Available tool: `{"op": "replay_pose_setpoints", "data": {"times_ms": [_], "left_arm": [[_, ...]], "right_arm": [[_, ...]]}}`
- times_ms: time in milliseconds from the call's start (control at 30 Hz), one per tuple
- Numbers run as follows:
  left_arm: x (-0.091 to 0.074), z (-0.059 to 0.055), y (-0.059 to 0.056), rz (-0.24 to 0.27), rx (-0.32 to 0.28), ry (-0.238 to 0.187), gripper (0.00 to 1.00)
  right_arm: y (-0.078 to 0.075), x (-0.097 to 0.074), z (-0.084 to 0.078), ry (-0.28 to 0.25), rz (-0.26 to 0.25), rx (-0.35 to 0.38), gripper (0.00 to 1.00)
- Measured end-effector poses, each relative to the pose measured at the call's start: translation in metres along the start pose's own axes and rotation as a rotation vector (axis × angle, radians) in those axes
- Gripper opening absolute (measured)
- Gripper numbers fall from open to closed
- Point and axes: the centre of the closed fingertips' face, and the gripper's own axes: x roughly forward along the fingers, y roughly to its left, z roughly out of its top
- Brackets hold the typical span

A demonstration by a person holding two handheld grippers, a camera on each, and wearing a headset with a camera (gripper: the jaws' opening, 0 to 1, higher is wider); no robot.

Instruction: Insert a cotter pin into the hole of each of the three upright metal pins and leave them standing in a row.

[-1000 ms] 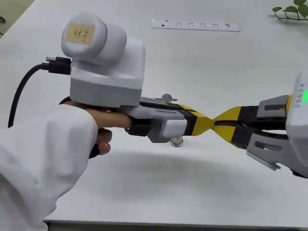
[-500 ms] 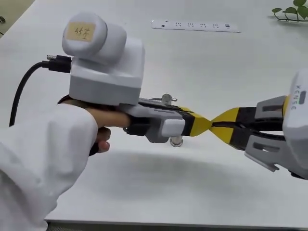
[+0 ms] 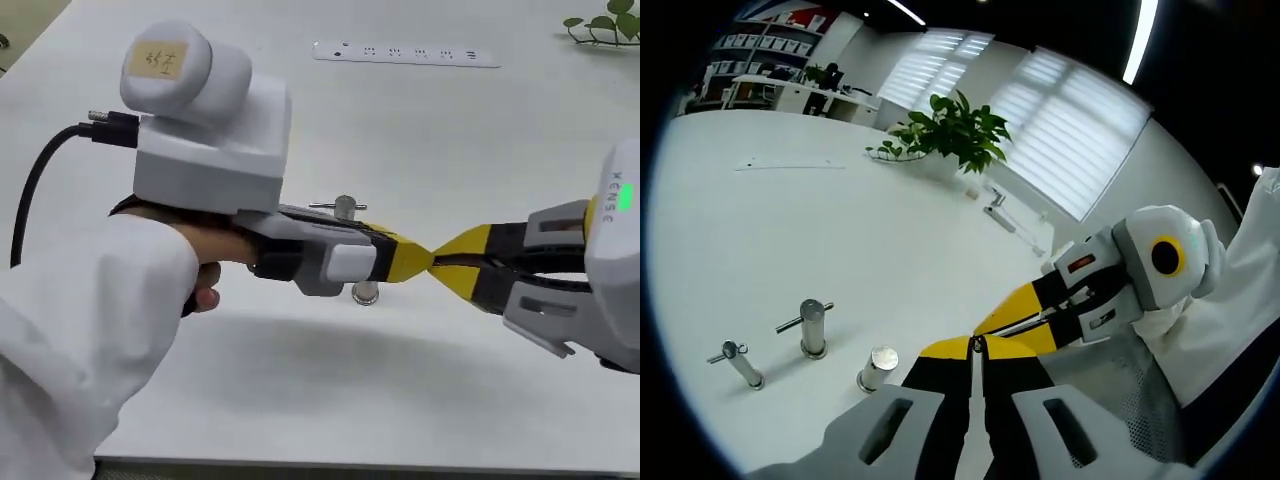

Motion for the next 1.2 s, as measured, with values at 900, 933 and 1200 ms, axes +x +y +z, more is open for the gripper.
{"op": "replay_pose_setpoints", "data": {"times_ms": [900, 933, 1200], "left_arm": [[-0.023, -0.007, -0.004, -0.013, 0.339, 0.009, 0.0], [-0.024, -0.007, -0.005, -0.019, 0.357, 0.009, 0.0], [-0.026, -0.008, -0.014, -0.049, 0.487, 0.003, 0.0]], "right_arm": [[0.014, 0.011, -0.01, -0.08, 0.226, 0.407, 0.15], [0.019, 0.011, -0.008, -0.093, 0.263, 0.445, 0.14], [0.028, 0.015, -0.001, -0.114, 0.334, 0.463, 0.16]]}}
